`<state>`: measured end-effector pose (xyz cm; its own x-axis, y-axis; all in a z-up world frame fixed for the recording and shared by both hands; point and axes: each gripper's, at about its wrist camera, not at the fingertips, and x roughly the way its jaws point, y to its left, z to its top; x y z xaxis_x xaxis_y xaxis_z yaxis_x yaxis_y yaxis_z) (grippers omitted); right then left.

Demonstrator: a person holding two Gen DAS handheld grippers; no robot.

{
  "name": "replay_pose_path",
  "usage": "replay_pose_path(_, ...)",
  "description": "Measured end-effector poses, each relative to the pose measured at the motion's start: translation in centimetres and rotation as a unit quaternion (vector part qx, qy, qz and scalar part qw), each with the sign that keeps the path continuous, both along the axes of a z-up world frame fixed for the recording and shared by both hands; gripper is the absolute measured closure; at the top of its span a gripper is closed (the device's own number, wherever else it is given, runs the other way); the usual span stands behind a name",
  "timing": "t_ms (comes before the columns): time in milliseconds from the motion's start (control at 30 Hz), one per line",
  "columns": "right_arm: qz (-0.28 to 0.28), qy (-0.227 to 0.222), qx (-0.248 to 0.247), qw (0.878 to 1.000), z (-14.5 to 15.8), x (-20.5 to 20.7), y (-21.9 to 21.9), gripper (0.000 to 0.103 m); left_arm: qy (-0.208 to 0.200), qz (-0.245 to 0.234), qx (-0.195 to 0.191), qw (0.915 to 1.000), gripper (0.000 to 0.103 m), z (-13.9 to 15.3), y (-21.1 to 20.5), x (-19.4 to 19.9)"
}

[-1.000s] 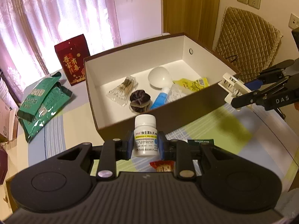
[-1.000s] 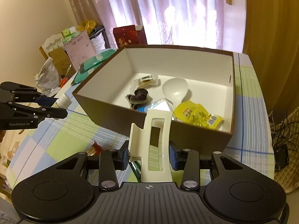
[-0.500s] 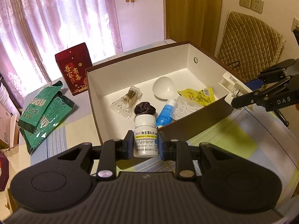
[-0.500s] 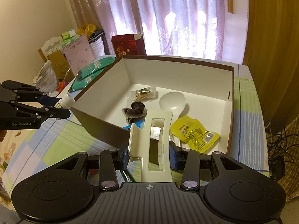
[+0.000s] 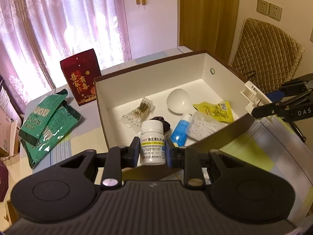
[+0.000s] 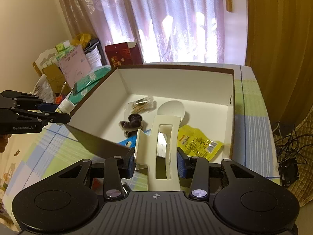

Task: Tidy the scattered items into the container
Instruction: 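Lift the pill bottle and hair clip with both tools over the box, then lower both tools into the box and open them to release the items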

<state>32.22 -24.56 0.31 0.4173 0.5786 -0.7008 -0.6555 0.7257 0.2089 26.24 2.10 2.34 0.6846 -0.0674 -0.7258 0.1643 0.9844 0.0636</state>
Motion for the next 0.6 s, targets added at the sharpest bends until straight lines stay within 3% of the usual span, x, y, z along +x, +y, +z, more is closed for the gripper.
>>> replay_pose_path(333,-0.013,-0.013,0.009,1.000,0.7,1.4,0.1,0.059,-0.006,-0.006,0.011,0.9999,0.081,-0.1,-0.2,3.8)
replay_pose_path(600,-0.018,-0.017,0.012,1.000,0.7,2.8,0.4,0.059,0.032,-0.001,0.011,0.9994,0.081,-2.8,0.3,7.4)
